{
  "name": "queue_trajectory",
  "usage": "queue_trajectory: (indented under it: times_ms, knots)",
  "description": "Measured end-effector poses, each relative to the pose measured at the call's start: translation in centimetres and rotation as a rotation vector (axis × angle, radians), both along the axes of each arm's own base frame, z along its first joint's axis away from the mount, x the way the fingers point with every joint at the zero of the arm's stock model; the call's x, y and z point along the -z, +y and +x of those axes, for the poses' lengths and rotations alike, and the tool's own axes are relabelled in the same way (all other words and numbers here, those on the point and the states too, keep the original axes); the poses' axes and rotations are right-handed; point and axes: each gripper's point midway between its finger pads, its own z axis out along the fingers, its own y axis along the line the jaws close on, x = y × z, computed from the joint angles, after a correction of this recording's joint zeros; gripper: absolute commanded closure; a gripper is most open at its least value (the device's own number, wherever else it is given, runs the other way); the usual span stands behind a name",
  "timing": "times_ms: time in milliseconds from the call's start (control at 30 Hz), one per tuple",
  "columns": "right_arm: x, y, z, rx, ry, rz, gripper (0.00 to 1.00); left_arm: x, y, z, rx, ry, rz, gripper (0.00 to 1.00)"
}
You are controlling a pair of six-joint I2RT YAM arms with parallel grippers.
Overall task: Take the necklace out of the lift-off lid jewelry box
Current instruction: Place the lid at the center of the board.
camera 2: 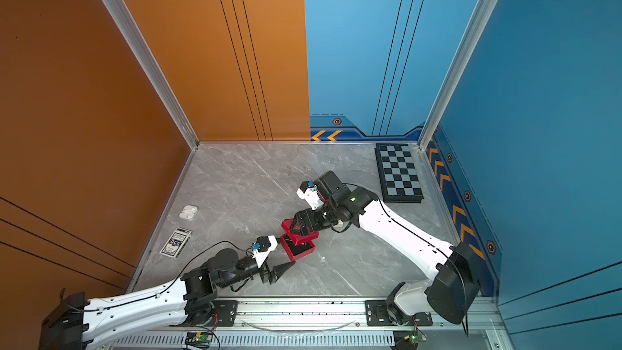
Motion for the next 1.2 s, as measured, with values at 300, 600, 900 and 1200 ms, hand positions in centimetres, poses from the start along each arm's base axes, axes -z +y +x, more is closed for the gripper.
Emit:
queue_trajectory:
  times_ms: [300, 600, 900, 1200]
  knots:
    - [3.5, -5.8, 2.5, 0.22, -0.051, -0.15, 0.16, 0.0, 0.0, 0.0, 0.0, 0.0, 0.0, 0.27]
    - [7.4, -10.7, 1.6, 0.372, -0.085, -0.312, 0.16, 0.2, 0.1, -0.1, 0.0, 0.004, 0.007, 0.27]
    - [11.8, -11.3, -0.6, 0.387, -0.088, -0.413, 0.15, -0.4, 0.2, -0.1, -0.001, -0.005, -0.01, 0.27]
    - [14.3, -9.7, 0.2, 0.39, -0.117, -0.463, 0.13, -0.5, 0.4, -0.2, -0.001, -0.005, -0.01, 0.28]
